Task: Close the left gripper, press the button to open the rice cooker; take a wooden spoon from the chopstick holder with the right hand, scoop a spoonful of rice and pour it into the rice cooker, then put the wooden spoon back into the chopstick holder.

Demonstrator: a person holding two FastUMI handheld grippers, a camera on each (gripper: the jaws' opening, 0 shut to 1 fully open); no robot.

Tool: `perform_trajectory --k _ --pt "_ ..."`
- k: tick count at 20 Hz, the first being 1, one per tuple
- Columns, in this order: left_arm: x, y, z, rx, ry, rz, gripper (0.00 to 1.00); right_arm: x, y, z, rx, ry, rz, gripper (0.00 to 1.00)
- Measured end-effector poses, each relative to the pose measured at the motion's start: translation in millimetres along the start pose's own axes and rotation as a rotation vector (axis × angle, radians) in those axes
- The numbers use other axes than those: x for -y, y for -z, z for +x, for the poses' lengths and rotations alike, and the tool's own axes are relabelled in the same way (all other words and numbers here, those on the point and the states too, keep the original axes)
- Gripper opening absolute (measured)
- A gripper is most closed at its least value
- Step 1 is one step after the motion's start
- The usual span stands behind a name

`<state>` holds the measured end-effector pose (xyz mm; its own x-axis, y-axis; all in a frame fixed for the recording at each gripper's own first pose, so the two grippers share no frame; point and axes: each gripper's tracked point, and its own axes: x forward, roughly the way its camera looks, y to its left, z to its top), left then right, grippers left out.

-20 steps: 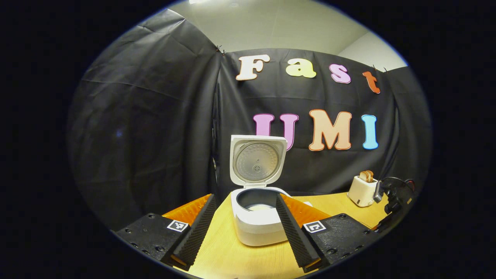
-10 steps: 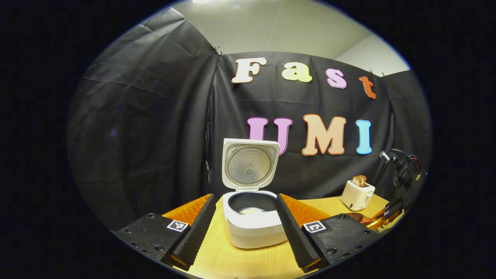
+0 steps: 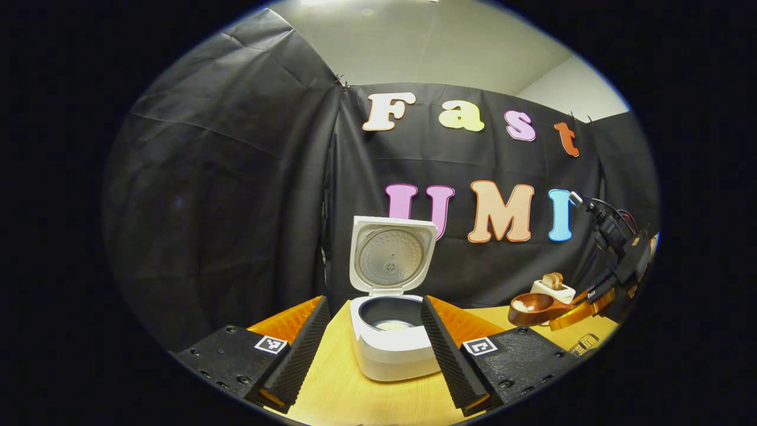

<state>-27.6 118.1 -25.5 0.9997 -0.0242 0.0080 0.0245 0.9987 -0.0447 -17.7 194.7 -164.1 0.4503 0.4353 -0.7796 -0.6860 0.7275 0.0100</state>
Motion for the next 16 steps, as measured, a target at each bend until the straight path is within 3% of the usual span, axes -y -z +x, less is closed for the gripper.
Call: perform_trajectory --k 4,5,8,9,16 --pt "-10.7 6.5 -1.4 -0.015 -0.009 -0.010 0.87 2.2 -33.5 22.0 0.030 0.020 -0.022 0.21" --pt "-11.7 8.2 -0.3 -0.017 -0.010 -0.012 0.92 1.5 -39.4 28.6 0.030 0.017 -0.020 0.21" --pt "-18.8 10.4 -2.1 -0.021 -0.018 -0.018 0.88 6.7 -55.7 51.0 0.028 0.026 -0.024 0.21" --pt "-21.9 11.1 -1.4 -0.022 -0.020 -0.021 0.92 9.4 -62.8 59.8 0.029 0.037 -0.029 0.21" --pt "-30.9 17.3 -2.3 -0.034 -0.028 -0.035 0.93 -1.0 -109.3 120.6 0.054 0.051 -0.072 0.21"
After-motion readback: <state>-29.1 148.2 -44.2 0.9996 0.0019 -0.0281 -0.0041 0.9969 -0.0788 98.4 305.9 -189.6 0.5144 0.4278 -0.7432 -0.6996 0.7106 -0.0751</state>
